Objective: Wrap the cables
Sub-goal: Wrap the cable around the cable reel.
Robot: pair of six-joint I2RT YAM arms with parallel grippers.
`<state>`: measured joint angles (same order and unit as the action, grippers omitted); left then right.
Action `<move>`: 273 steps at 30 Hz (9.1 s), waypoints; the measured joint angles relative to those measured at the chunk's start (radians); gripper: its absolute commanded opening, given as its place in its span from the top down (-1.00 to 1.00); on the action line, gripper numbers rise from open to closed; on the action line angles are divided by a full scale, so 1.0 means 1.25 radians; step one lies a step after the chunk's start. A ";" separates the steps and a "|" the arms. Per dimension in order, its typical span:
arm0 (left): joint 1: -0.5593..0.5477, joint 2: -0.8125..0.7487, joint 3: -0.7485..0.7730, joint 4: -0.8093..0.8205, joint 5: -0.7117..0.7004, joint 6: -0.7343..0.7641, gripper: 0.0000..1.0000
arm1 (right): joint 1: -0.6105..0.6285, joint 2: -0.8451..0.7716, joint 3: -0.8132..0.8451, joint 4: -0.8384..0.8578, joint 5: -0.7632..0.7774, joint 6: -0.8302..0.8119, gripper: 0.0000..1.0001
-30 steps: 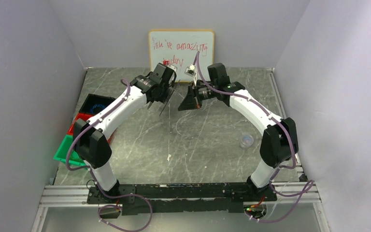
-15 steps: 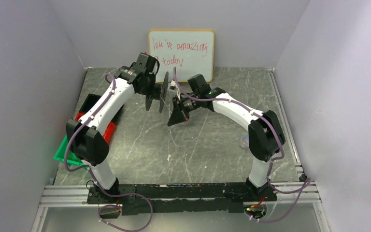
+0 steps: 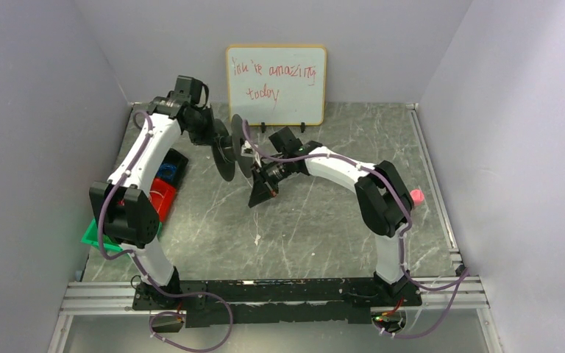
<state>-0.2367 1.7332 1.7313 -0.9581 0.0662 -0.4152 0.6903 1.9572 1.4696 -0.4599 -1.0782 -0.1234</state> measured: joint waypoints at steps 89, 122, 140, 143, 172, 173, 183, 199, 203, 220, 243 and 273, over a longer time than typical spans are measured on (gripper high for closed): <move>-0.271 -0.100 -0.161 0.035 -0.199 0.416 0.95 | -0.212 -0.091 0.046 0.013 -0.163 0.177 1.00; -0.034 0.051 0.001 -0.091 0.027 0.111 0.95 | -0.023 -0.025 0.065 -0.037 -0.061 0.045 1.00; 0.141 -0.020 -0.028 -0.027 0.358 0.016 0.95 | 0.008 0.022 0.091 -0.095 -0.010 -0.029 1.00; 0.185 -0.044 -0.062 -0.004 0.425 0.002 0.95 | 0.001 0.022 0.094 -0.087 -0.003 -0.032 1.00; 0.258 -0.117 -0.144 0.049 0.732 0.193 0.95 | -0.173 0.022 0.082 -0.049 -0.137 0.026 1.00; 0.258 -0.117 -0.138 0.037 0.738 0.220 0.95 | -0.176 0.022 0.082 -0.049 -0.144 0.030 1.00; 0.257 -0.117 -0.083 -0.098 0.797 0.509 0.95 | -0.210 0.022 0.080 -0.042 -0.200 0.058 1.00; 0.257 -0.117 -0.006 -0.297 0.809 0.860 0.95 | -0.224 0.024 0.150 -0.201 -0.206 -0.049 1.00; 0.252 -0.117 -0.009 -0.300 0.794 0.892 0.95 | -0.234 0.031 0.172 -0.248 -0.195 -0.079 1.00; 0.065 -0.211 -0.135 -0.156 0.584 0.924 0.95 | -0.267 0.040 0.222 -0.411 -0.062 -0.149 1.00; -0.062 -0.268 -0.190 -0.075 0.404 0.963 0.95 | -0.272 0.058 0.338 -0.577 0.125 -0.260 1.00; -0.239 -0.277 -0.308 0.071 0.158 0.831 0.95 | -0.281 0.022 0.147 -0.309 0.027 -0.006 1.00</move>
<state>-0.5350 1.3865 1.3468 -0.8688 0.2638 0.6231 0.3386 1.9850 1.6535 -0.8455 -1.0443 -0.1314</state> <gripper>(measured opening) 0.060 0.010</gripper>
